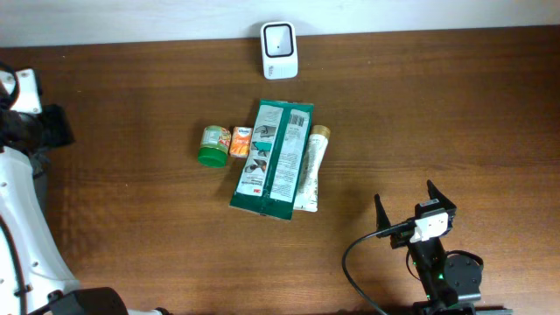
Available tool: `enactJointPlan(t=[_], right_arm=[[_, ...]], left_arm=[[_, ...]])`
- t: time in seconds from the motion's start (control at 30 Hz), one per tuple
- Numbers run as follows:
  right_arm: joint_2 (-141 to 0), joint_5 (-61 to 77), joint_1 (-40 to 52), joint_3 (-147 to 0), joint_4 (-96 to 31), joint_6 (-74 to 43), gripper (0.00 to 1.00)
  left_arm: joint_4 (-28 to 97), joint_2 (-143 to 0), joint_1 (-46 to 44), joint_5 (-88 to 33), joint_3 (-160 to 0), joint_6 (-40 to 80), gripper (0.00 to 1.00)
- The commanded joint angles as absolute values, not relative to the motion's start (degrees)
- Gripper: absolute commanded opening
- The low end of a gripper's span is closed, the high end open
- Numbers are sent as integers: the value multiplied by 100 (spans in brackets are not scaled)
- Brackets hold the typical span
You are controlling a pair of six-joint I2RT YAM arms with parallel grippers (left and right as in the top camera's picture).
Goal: Scan the item barcode
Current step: 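Retract the left gripper to the left side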
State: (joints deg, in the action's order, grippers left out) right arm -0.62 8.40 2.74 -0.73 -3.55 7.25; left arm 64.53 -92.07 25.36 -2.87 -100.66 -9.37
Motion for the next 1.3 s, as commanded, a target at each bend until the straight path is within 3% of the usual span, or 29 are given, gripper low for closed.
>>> enactJointPlan(t=[0.0, 0.13, 0.27, 0.3, 0.33, 0.37, 1.27], right_arm=[[-21, 834, 305, -32, -370, 657, 98], [-21, 834, 305, -32, -370, 657, 98], [-21, 834, 305, -32, -370, 657, 98], [-21, 834, 305, -32, -370, 657, 98], [-21, 834, 305, -32, -370, 657, 98], [-21, 834, 305, -32, -370, 657, 98], [-21, 834, 305, -32, -370, 657, 98]], left_arm=[[6123, -9164, 2180, -1146, -10141, -847, 50], [5710, -9164, 1546, -1236, -10141, -827, 51], [5428, -9192, 954, -1216, -10141, -829, 64], [5347, -9192, 913, -1173, -10141, -829, 70], [5256, -9192, 913, -1157, -10141, -827, 88], [5201, -9192, 945, -1153, -10141, -829, 99], [5170, -9192, 965, -768, -10141, -829, 99]])
